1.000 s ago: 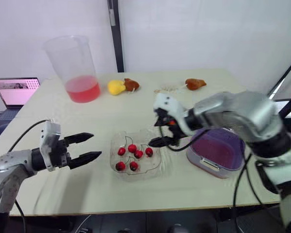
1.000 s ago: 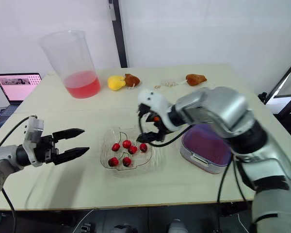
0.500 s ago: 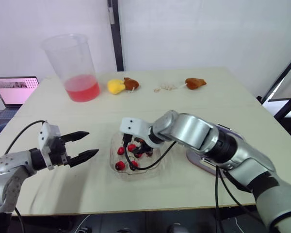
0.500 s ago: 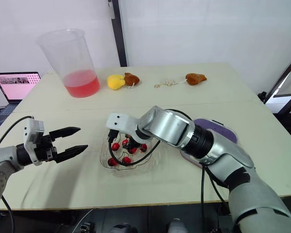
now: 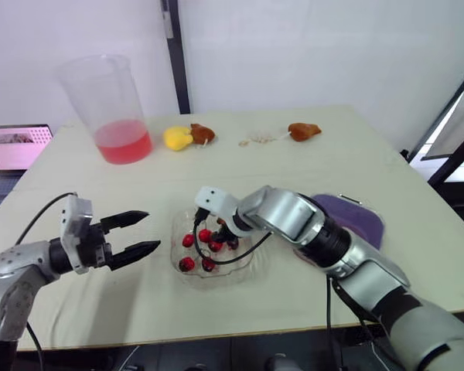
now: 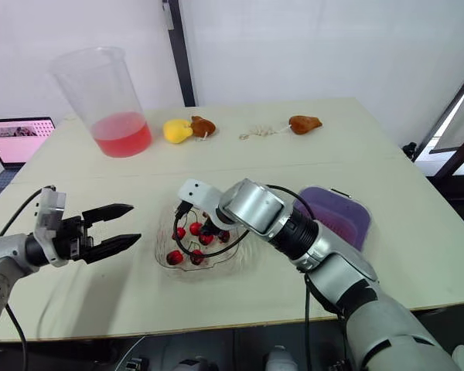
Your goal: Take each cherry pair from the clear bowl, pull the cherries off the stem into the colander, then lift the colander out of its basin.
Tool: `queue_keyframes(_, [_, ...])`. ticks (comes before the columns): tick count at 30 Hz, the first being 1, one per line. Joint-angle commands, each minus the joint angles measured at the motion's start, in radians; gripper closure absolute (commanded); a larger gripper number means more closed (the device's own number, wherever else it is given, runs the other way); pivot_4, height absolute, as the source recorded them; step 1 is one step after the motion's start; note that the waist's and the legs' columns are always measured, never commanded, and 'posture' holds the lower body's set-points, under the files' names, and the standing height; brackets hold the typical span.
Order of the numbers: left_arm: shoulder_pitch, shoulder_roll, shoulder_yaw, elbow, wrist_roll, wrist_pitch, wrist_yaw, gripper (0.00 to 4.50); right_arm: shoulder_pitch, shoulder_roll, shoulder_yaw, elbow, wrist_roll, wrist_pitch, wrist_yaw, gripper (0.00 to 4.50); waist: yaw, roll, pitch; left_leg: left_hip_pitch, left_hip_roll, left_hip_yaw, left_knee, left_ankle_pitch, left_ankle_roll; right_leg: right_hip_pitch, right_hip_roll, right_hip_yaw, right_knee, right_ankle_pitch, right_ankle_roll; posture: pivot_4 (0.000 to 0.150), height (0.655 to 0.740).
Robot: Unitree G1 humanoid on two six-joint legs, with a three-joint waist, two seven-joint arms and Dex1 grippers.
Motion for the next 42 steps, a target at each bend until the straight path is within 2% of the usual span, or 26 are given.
queue_keyframes(1, [-0.003, 0.02, 0.038, -0.012, -0.013, -0.006, -0.007, 0.0, 0.002, 0.032, -0.016, 0.013, -0.033, -0.037, -0.011, 1.82, -0.002, 0.0, 0.0, 0.0, 0.0, 0.0, 0.0, 0.0, 0.0, 0.0, 0.0, 0.0, 0.0, 0.0, 0.0, 0.15, 0.74])
queue_keyframes(19, [0.001, 0.035, 0.018, -0.029, 0.0, -0.007, -0.03, 0.0, 0.037, 0.153, -0.079, 0.097, -0.086, -0.064, -0.022, 1.82, -0.02, 0.0, 0.0, 0.0, -0.001, -0.001, 0.0, 0.0, 0.0, 0.0, 0.0, 0.0, 0.0, 0.0, 0.0, 0.15, 0.74])
queue_keyframes(22, [-0.005, 0.037, 0.014, -0.026, 0.004, -0.009, -0.033, 0.0, 0.04, 0.165, -0.082, 0.125, -0.093, -0.086, -0.017, 1.82, -0.02, 0.0, 0.0, 0.0, -0.001, -0.001, 0.0, 0.0, 0.0, 0.0, 0.0, 0.0, 0.006, 0.0, 0.0, 0.15, 0.74])
queue_keyframes(25, [-0.011, 0.039, 0.013, -0.022, 0.006, -0.008, -0.034, 0.0, 0.041, 0.177, -0.092, 0.151, -0.101, -0.105, -0.017, 2.63, -0.019, 0.0, 0.0, 0.0, -0.001, -0.001, 0.0, 0.0, 0.0, 0.0, 0.0, 0.0, 0.007, 0.0, 0.0, 0.15, 0.74])
queue_keyframes(28, [-0.017, 0.04, 0.011, -0.019, 0.008, -0.007, -0.034, 0.0, 0.038, 0.176, -0.083, 0.146, -0.099, -0.105, 0.003, 3.9, -0.02, 0.0, 0.0, 0.0, -0.001, -0.002, 0.0, 0.0, 0.0, -0.001, 0.0, 0.0, 0.007, 0.0, 0.0, 0.15, 0.74])
queue_keyframes(35, [-0.02, 0.036, 0.011, -0.014, 0.006, -0.007, -0.038, 0.0, 0.026, 0.122, -0.08, 0.0, -0.058, -0.009, 0.064, 3.9, -0.02, 0.0, 0.0, 0.0, -0.001, -0.002, 0.0, 0.0, 0.0, -0.001, 0.0, 0.0, 0.007, 0.0, 0.0, 0.15, 0.74])
queue_keyframes(39, [-0.039, 0.017, 0.015, -0.007, -0.027, 0.014, -0.026, 0.0, -0.012, -0.015, 0.008, -0.176, -0.063, -0.095, 0.165, 3.9, -0.018, 0.0, 0.0, 0.0, -0.001, -0.002, 0.0, 0.0, 0.0, -0.001, -0.001, 0.0, 0.007, 0.0, 0.0, 0.15, 0.74])
queue_keyframes(42, [-0.079, 0.01, 0.02, -0.019, -0.09, 0.082, 0.001, 0.0, -0.02, -0.066, -0.041, -0.26, -0.066, -0.141, 0.174, 3.9, -0.017, 0.0, 0.0, 0.0, -0.001, -0.002, 0.001, 0.0, 0.0, -0.001, -0.001, 0.0, 0.007, 0.0, 0.0, 0.15, 0.74])
